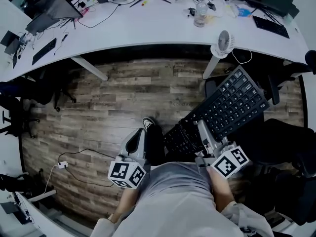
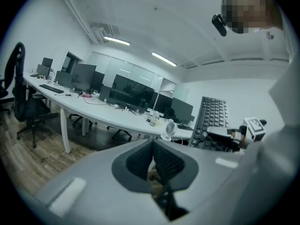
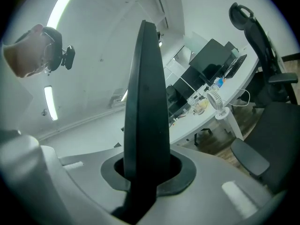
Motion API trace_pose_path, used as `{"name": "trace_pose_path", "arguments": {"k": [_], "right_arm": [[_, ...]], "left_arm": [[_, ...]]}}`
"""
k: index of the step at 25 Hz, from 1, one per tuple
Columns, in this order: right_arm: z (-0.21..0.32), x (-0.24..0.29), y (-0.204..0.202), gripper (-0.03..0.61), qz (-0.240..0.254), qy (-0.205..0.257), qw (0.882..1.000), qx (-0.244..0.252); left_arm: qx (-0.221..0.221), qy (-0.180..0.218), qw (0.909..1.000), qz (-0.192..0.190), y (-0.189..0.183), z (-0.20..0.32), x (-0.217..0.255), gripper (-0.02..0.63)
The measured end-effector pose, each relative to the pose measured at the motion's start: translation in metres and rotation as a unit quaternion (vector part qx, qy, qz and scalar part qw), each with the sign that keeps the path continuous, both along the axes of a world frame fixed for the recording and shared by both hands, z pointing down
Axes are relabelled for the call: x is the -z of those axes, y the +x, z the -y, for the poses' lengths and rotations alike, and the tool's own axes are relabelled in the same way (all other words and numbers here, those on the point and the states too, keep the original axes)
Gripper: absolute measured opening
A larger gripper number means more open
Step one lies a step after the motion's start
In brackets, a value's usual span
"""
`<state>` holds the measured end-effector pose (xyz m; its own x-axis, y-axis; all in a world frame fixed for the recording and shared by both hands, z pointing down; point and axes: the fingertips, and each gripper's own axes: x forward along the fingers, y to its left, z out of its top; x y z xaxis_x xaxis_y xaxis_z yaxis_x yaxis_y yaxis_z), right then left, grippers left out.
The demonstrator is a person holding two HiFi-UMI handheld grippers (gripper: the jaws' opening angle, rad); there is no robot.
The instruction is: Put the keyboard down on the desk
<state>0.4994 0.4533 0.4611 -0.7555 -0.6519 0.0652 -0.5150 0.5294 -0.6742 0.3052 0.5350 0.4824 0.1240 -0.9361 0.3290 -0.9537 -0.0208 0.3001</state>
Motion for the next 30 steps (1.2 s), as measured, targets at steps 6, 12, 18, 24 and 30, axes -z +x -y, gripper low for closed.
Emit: {"name": "trace_pose_path", "arguments": {"k": [6,12,18,24,30], "right_arm": [[0.011,-0.007,-0.008,0.075,0.000,-0.008,1.000,0.007],[0.027,-0.004,-0.023,0.074,-0.024,0.005,1.000,0.015],[0.050,0.008,-0.051,0.074,-0.044,0.021,0.998,0.026],[0.087,0.031,-0.087,0.072,-0.071,0.040,0.996,0.033],[0.119,0.059,-0.119,0.071,-0.115,0.077,0.990,0.040]], "left_arm": [[-0.005,-0.015,0.9999,-0.004,-0.008,0.009,-0.010,0.000],[-0.010,-0.002,0.9998,0.015,-0.022,0.030,-0.004,0.000],[0.000,0.018,0.9998,0.011,-0.052,0.056,0.012,0.000],[0.021,0.061,0.9978,0.016,-0.103,0.100,0.051,0.000],[0.025,0.108,0.9934,0.030,-0.137,0.135,0.099,0.000]]}}
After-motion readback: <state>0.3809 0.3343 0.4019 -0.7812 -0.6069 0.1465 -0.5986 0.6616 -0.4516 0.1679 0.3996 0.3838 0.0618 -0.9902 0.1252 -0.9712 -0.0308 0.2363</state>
